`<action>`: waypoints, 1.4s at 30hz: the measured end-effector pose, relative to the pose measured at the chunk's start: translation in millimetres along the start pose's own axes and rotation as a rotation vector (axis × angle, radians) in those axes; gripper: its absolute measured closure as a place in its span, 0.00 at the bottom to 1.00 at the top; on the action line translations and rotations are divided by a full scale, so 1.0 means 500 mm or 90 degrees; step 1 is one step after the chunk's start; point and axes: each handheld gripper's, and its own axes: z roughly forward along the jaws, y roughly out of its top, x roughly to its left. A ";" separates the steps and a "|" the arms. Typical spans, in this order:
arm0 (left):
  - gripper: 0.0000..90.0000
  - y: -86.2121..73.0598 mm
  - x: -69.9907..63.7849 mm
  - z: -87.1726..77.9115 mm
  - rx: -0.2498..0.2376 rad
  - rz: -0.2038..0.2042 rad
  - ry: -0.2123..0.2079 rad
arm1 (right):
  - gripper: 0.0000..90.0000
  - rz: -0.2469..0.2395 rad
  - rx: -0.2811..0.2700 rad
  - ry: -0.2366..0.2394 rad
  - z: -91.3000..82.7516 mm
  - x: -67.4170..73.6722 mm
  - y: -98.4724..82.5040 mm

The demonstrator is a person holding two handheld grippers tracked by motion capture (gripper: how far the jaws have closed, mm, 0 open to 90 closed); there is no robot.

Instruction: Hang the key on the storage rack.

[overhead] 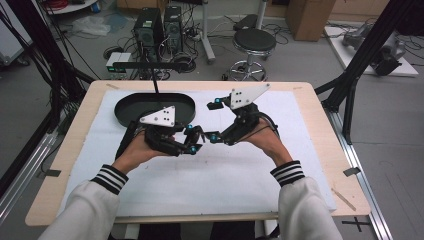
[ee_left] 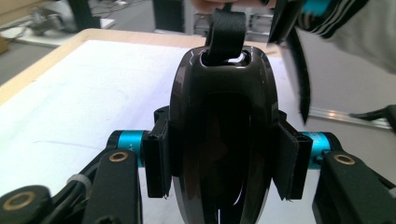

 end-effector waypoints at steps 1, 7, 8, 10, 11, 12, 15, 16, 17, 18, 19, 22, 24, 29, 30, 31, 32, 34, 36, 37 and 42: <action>0.54 0.000 0.000 -0.002 0.005 -0.001 0.008 | 0.06 0.004 -0.012 -0.008 -0.006 -0.002 -0.003; 0.54 -0.002 0.005 -0.014 0.023 -0.017 0.042 | 0.01 0.060 -0.048 -0.069 -0.056 -0.001 -0.038; 0.54 -0.003 0.007 -0.017 0.025 -0.021 0.050 | 0.01 0.060 -0.048 -0.069 -0.056 -0.001 -0.038; 0.54 -0.004 0.011 -0.026 0.032 -0.023 0.061 | 0.01 0.081 -0.075 -0.119 -0.088 0.005 -0.065; 0.54 -0.005 0.013 -0.031 0.033 -0.028 0.071 | 0.01 0.086 -0.080 -0.136 -0.099 0.008 -0.075; 0.54 -0.007 0.018 -0.042 0.034 -0.030 0.089 | 0.01 0.091 -0.088 -0.152 -0.111 0.011 -0.085; 0.54 -0.008 0.022 -0.053 0.031 -0.042 0.114 | 0.00 0.115 -0.114 -0.208 -0.142 0.025 -0.120; 0.54 -0.009 0.025 -0.059 0.027 -0.047 0.126 | 0.01 0.116 -0.112 -0.231 -0.150 0.029 -0.131; 0.54 -0.009 0.028 -0.064 0.027 -0.051 0.133 | 0.01 0.116 -0.113 -0.251 -0.157 0.033 -0.142; 0.54 -0.010 0.031 -0.069 0.026 -0.055 0.139 | 0.01 0.116 -0.113 -0.251 -0.157 0.033 -0.142; 0.54 -0.011 0.033 -0.075 0.034 -0.053 0.148 | 0.01 0.132 -0.116 -0.279 -0.170 0.044 -0.161; 0.54 -0.010 0.041 -0.094 0.041 -0.053 0.173 | 0.01 0.132 -0.129 -0.332 -0.188 0.061 -0.188; 0.54 -0.008 0.047 -0.110 0.037 -0.059 0.191 | 0.01 0.136 -0.135 -0.345 -0.193 0.066 -0.197; 0.54 -0.006 0.068 -0.157 0.030 -0.073 0.236 | 0.00 0.154 -0.168 -0.410 -0.216 0.089 -0.246; 0.54 -0.005 0.073 -0.167 0.028 -0.076 0.248 | 0.01 0.160 -0.172 -0.419 -0.219 0.092 -0.256; 0.54 -0.005 0.077 -0.175 0.023 -0.084 0.255 | 0.00 0.172 -0.173 -0.436 -0.221 0.098 -0.274; 0.54 -0.005 0.081 -0.183 0.026 -0.085 0.266 | 0.00 0.174 -0.167 -0.446 -0.221 0.101 -0.281; 0.54 -0.005 0.090 -0.195 0.028 -0.097 0.283 | 0.00 0.172 -0.163 -0.458 -0.221 0.105 -0.293; 0.54 -0.003 0.096 -0.205 0.038 -0.100 0.295 | 0.00 0.168 -0.163 -0.466 -0.220 0.106 -0.297; 0.54 -0.002 0.099 -0.210 0.044 -0.099 0.299 | 0.00 0.172 -0.158 -0.475 -0.221 0.108 -0.302; 0.54 0.003 0.119 -0.236 0.063 -0.109 0.328 | 0.01 0.157 -0.152 -0.488 -0.223 0.112 -0.301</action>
